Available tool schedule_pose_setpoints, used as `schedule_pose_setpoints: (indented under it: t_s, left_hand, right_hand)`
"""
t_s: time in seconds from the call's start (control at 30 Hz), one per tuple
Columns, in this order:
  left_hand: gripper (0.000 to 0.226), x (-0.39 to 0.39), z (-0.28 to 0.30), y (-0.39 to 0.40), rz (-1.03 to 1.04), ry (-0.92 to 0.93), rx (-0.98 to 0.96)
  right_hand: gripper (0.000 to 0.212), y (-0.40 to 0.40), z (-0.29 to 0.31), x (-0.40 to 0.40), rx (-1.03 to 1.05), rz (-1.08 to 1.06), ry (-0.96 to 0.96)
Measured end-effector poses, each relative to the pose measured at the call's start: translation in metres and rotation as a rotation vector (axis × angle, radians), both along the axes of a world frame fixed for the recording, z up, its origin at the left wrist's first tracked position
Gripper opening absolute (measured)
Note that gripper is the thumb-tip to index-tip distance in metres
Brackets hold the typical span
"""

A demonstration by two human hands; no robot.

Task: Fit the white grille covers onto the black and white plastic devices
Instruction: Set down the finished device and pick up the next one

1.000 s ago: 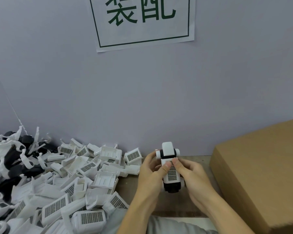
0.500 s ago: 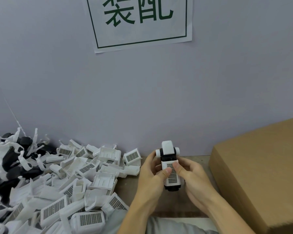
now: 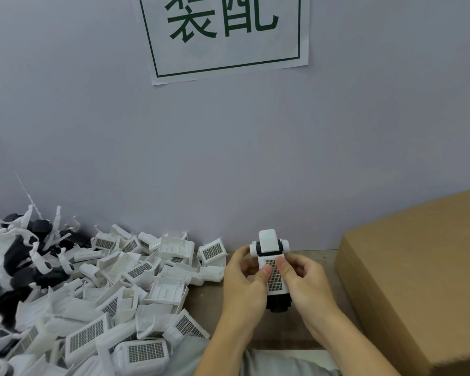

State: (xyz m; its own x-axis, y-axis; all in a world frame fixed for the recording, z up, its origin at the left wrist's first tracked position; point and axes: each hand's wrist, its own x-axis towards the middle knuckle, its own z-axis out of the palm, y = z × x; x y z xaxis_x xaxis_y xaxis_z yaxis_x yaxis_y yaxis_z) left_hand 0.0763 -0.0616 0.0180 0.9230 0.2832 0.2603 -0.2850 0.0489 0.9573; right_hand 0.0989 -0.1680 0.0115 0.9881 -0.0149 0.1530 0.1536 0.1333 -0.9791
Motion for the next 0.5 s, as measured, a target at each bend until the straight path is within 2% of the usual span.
schedule_pose_setpoints:
  t_s: [0.2,0.33,0.43,0.5]
  left_hand:
    - [0.028,0.0003,0.002,0.0017,-0.033,0.046,-0.137]
    - [0.029,0.0017,0.0004,0.0017,0.067,0.034,0.027]
    - [0.031,-0.0006,0.0041,0.0025,0.021,0.031,0.049]
    - [0.04,-0.0022,0.0043,0.0021,-0.042,0.076,0.078]
  right_hand:
    - [0.016,-0.0015,0.003,-0.0034,0.095,0.137,0.023]
    - [0.013,-0.0001,-0.0011,0.0008,-0.083,0.043,-0.022]
    - [0.015,-0.0027,0.002,0.0021,-0.06,0.018,0.006]
    - [0.019,-0.006,0.0022,0.0026,0.014,0.019,0.036]
